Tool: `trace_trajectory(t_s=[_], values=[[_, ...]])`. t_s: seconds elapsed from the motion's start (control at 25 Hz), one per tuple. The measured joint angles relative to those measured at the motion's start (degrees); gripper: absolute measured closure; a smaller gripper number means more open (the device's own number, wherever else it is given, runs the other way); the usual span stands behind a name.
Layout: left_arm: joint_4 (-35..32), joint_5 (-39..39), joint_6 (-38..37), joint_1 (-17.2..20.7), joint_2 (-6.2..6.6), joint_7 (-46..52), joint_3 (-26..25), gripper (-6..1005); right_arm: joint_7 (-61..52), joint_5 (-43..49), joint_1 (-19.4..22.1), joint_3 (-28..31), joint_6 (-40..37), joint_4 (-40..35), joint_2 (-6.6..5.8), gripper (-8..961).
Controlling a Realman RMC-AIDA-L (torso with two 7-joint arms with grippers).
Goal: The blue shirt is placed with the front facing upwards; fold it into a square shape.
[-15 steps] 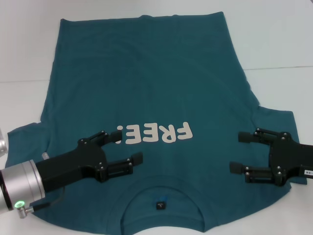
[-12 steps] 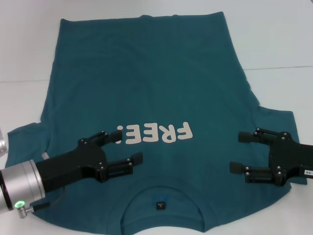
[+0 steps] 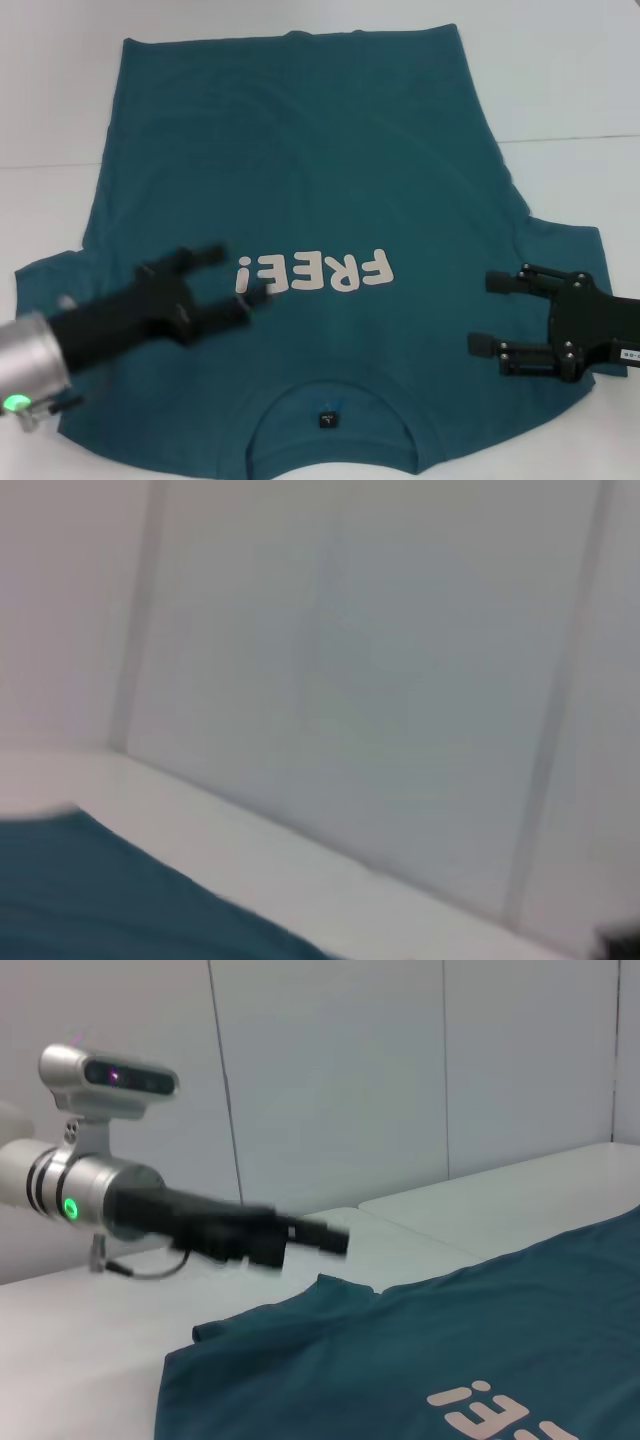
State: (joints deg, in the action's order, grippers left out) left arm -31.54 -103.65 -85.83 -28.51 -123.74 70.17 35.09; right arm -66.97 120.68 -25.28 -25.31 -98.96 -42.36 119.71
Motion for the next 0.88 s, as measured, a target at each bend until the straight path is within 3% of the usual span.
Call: trace_trajectory(t_s=[0.12, 0.24, 0.4, 0.64, 0.88], values=[[-3.0, 4.4, -0.5, 2.5, 0.24, 5.1, -4.5, 67, 0.0, 0.0, 0.1, 0.0, 0.1, 0.0, 0.00, 75], [-6.1, 4.7, 1.0, 4.4, 1.52, 17.9, -8.8, 66, 0.0, 0.0, 0.3, 0.0, 0.6, 0.0, 0.00, 76], [-8.5, 3.8, 4.2, 6.5, 2.82, 32.0, -10.7, 66, 0.0, -0.1, 0.3, 0.1, 1.3, 0.0, 0.00, 77], [-14.1, -9.3, 7.8, 7.9, 4.21, 45.0, -11.0, 67, 0.0, -0.1, 0.2, 0.1, 1.4, 0.1, -0.01, 79], [-16.4, -16.5, 8.2, 7.8, 4.65, 47.5, -12.2, 66, 0.1, -0.1, 0.3, 0.0, 1.5, 0.1, -0.08, 80]])
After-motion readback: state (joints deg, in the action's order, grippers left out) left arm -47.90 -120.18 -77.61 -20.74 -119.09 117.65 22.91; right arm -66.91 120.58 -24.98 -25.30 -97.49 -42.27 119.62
